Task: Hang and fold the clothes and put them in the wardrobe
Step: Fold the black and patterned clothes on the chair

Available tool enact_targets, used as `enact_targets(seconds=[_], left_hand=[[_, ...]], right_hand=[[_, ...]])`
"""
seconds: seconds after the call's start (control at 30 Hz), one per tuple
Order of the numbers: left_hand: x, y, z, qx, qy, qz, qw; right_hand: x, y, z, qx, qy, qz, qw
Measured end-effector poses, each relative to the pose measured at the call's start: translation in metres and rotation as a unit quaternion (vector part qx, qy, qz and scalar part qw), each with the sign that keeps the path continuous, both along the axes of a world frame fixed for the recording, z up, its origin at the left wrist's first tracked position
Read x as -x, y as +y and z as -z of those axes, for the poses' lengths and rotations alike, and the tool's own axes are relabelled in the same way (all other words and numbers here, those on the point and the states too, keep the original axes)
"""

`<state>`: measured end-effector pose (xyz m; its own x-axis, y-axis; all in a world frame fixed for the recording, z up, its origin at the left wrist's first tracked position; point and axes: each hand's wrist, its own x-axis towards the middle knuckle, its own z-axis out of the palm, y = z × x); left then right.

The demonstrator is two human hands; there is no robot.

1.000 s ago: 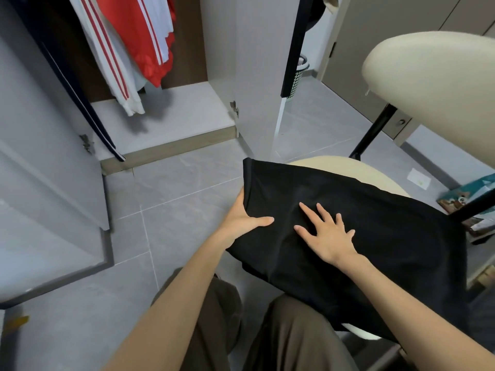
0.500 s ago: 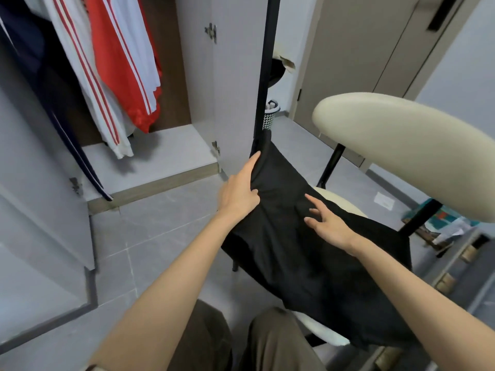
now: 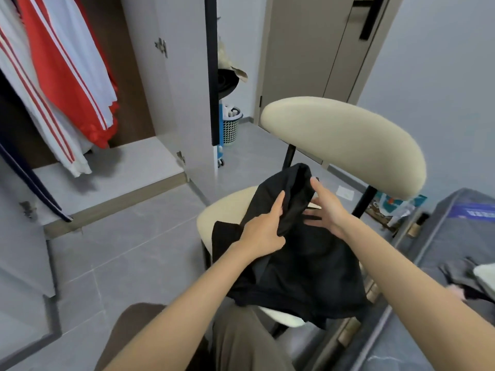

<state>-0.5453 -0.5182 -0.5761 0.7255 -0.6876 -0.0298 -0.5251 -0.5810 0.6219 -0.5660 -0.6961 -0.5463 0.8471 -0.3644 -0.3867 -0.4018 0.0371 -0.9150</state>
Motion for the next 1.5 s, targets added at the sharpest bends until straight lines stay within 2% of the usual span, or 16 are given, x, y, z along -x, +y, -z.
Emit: enact_targets(seconds=[0.1,0.3,0.37,0.43,0.47,0.5,0.63,0.73,0.8,0.93,1.03,1.13,1.2,1.4,1.5], left_hand=[[0.020,-0.026,0.014,-0.006,0.047,0.010,0.999],[0.040,-0.047,0.028,-0.062,0.113,0.087,0.988],[0.038,-0.037,0.029,-0.083,0.048,0.080,0.992],[0.033,-0.022,0.033,-0.121,-0.070,0.021,0.990],[0.030,-0.014,0.038,-0.134,-0.096,-0.022,0.986],[0.027,-0.004,0.043,-0.138,-0.086,-0.070,0.984],[0.021,0.033,0.062,-0.104,0.107,-0.200,0.968],[0.028,0.047,0.075,-0.003,0.206,-0.275,0.939],[0.029,0.053,0.080,0.004,0.224,-0.290,0.930],[0.037,0.058,0.078,-0.031,0.122,-0.233,0.964],[0.040,0.059,0.062,-0.027,-0.003,-0.198,0.980],[0.028,0.065,0.033,0.049,-0.105,-0.210,0.971],[0.016,0.075,0.014,0.066,-0.147,-0.230,0.960],[-0.009,0.103,-0.007,0.049,-0.159,-0.319,0.933],[-0.018,0.113,-0.012,0.062,-0.155,-0.365,0.916]], right_hand=[[0.012,-0.014,0.016,-0.016,0.024,0.010,1.000],[0.021,-0.038,0.056,-0.018,0.082,0.131,0.988],[0.020,-0.041,0.069,0.000,0.096,0.145,0.985],[0.017,-0.040,0.081,0.015,0.093,0.160,0.983],[0.016,-0.040,0.084,0.015,0.086,0.170,0.982],[0.015,-0.039,0.087,0.011,0.076,0.178,0.981],[0.020,-0.033,0.095,0.000,0.066,0.184,0.981],[0.036,-0.017,0.107,-0.034,0.115,0.151,0.981],[0.047,-0.003,0.112,-0.046,0.152,0.114,0.981],[0.052,0.009,0.118,0.005,0.180,0.077,0.981],[0.041,0.014,0.111,0.034,0.142,0.050,0.988],[0.016,0.029,0.091,0.049,0.061,0.011,0.997],[-0.007,0.042,0.074,0.060,0.016,-0.028,0.998],[-0.066,0.072,0.038,0.009,-0.074,-0.073,0.995],[-0.082,0.082,0.030,-0.013,-0.088,-0.097,0.991]])
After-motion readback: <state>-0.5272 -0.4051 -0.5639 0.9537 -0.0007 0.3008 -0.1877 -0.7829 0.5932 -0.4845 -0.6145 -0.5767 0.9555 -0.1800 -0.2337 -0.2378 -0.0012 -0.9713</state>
